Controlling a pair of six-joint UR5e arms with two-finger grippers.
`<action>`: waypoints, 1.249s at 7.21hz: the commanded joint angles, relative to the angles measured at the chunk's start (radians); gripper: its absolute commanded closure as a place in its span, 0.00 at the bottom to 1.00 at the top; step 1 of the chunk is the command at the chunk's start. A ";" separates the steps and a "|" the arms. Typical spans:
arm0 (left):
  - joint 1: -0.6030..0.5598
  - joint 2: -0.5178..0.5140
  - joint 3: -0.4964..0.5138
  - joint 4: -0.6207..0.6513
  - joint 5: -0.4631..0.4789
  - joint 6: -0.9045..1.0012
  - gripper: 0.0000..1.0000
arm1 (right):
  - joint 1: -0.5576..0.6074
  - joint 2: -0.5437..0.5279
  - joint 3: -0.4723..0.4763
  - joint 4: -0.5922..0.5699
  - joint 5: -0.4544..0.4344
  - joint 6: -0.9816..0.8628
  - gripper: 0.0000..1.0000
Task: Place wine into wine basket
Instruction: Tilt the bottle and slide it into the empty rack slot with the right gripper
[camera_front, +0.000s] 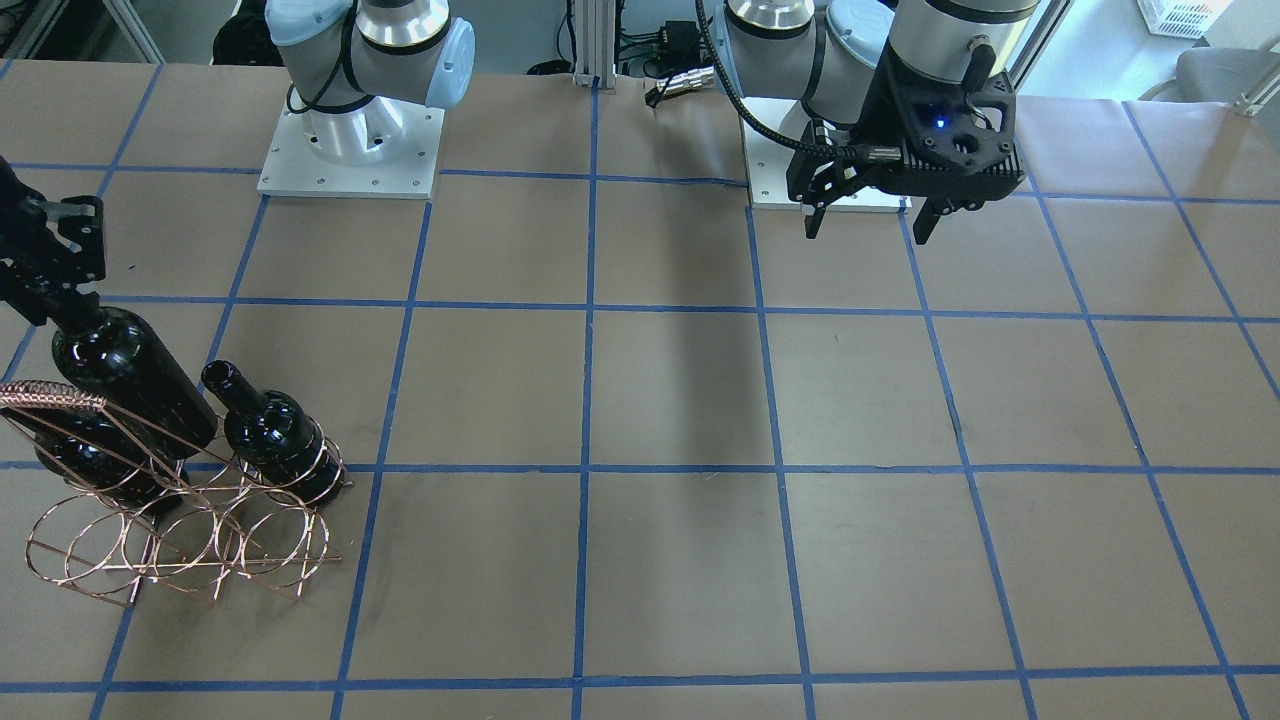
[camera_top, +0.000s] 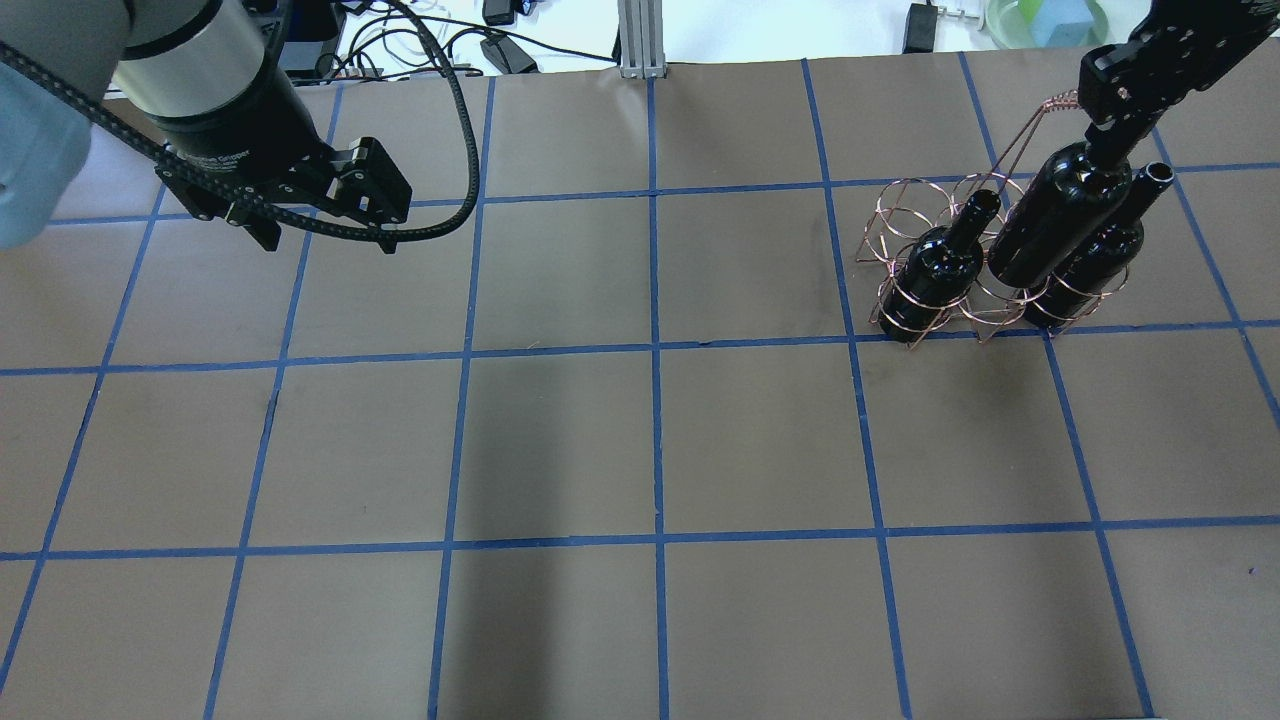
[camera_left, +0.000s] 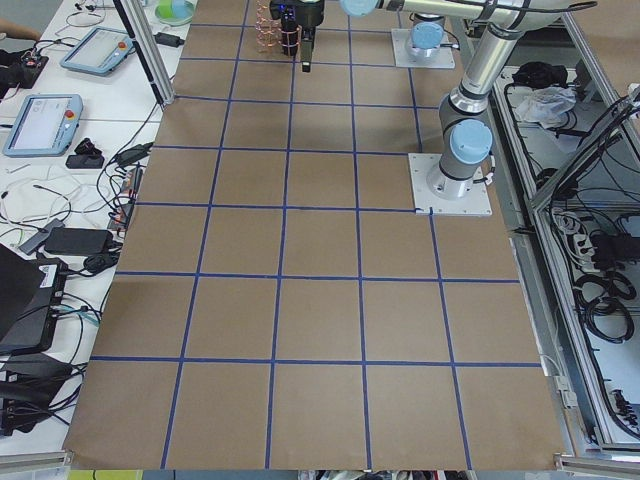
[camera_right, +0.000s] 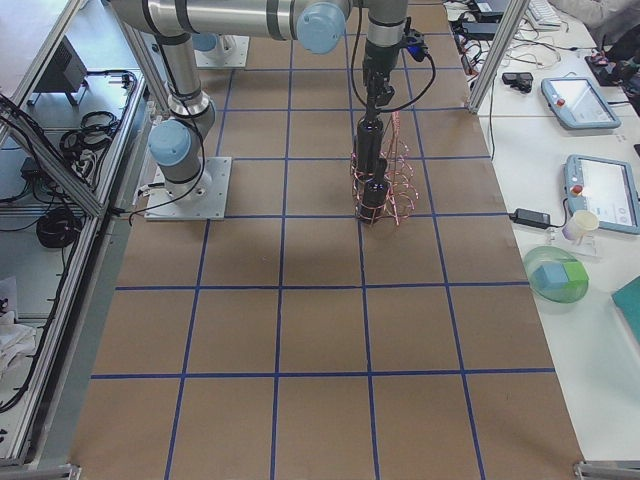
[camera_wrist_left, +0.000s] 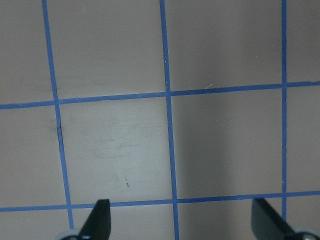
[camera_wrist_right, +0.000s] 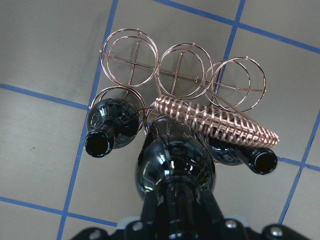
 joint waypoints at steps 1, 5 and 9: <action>0.000 0.000 -0.001 -0.004 -0.001 0.000 0.00 | 0.001 0.014 0.000 0.003 -0.003 -0.001 1.00; 0.000 0.000 -0.001 -0.004 -0.001 0.000 0.00 | 0.001 0.035 0.000 0.004 -0.012 -0.023 1.00; 0.000 0.000 -0.001 -0.003 0.000 0.000 0.00 | 0.001 0.056 0.002 0.000 -0.007 -0.035 1.00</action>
